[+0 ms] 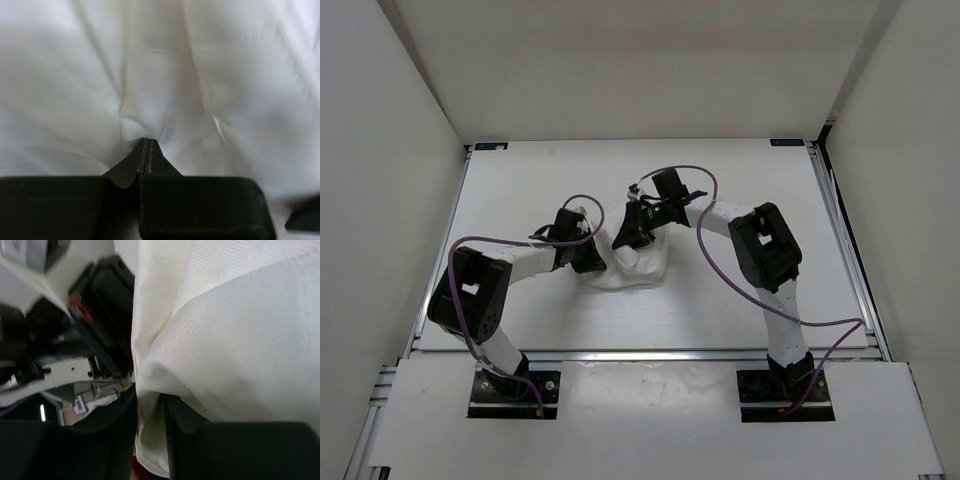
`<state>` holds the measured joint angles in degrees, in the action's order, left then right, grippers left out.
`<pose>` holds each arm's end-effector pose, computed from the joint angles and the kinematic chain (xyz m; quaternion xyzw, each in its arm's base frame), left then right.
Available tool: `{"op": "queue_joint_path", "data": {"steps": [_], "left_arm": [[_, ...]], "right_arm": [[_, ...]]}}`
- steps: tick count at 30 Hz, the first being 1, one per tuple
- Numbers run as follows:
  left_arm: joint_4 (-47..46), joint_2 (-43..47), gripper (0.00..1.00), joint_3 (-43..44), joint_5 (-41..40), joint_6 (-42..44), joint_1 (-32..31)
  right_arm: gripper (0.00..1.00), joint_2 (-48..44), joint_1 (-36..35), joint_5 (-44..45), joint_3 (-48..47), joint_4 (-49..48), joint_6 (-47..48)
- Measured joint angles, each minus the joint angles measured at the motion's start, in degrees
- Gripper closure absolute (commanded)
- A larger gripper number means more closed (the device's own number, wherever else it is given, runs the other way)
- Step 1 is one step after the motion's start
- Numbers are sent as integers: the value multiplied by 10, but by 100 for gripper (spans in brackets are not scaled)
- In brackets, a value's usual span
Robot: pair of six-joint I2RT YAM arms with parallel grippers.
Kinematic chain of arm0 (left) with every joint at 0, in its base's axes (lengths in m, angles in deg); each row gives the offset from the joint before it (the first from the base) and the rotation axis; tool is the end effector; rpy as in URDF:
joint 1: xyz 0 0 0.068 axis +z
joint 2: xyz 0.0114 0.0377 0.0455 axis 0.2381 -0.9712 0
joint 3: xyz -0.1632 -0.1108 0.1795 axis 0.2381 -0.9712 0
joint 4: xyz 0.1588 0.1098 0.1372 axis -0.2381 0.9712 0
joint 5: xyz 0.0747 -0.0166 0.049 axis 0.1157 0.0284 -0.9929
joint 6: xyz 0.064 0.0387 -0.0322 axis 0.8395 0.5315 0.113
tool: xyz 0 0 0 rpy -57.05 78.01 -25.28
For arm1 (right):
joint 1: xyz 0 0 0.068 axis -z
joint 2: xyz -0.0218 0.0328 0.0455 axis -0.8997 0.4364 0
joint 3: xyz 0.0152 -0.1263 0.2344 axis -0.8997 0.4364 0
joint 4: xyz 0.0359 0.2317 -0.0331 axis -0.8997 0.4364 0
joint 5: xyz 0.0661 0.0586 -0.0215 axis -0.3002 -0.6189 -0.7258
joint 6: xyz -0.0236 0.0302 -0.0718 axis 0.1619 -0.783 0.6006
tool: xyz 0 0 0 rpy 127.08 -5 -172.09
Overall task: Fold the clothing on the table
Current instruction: Fold the skirt
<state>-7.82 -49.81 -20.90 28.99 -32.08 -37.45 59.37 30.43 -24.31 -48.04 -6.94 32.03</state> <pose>0.2760 -0.1351 0.1267 -0.1087 0.9465 -0.2280 0.2006 0.3498 0.3015 0.1625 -0.1198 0.8404 0.5285 0.0078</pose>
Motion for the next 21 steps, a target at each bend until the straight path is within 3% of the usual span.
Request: {"op": "queue_joint_path", "data": {"steps": [1, 4, 9, 11, 14, 17, 21], "left_arm": [[10, 0, 100, 5, 0, 3, 12], [45, 7, 100, 28, 2, 16, 60], [88, 47, 100, 69, 8, 34, 147], [99, 69, 100, 80, 6, 40, 166], [116, 96, 100, 98, 9, 49, 169], [116, 106, 100, 110, 32, 48, 152], [99, 106, 100, 116, 75, 36, 84]], "right_arm": [[55, 3, 0, -20, 15, -41, -26], [43, 7, -1, -82, 71, -216, -147], [45, 19, 2, -135, 120, -595, -417], [49, 12, 9, -142, 128, -678, -468], [60, -43, 38, -146, 172, -678, -451], [97, -132, 85, -134, 200, -543, -349], [100, -230, 147, -87, 213, -386, -210]]}}
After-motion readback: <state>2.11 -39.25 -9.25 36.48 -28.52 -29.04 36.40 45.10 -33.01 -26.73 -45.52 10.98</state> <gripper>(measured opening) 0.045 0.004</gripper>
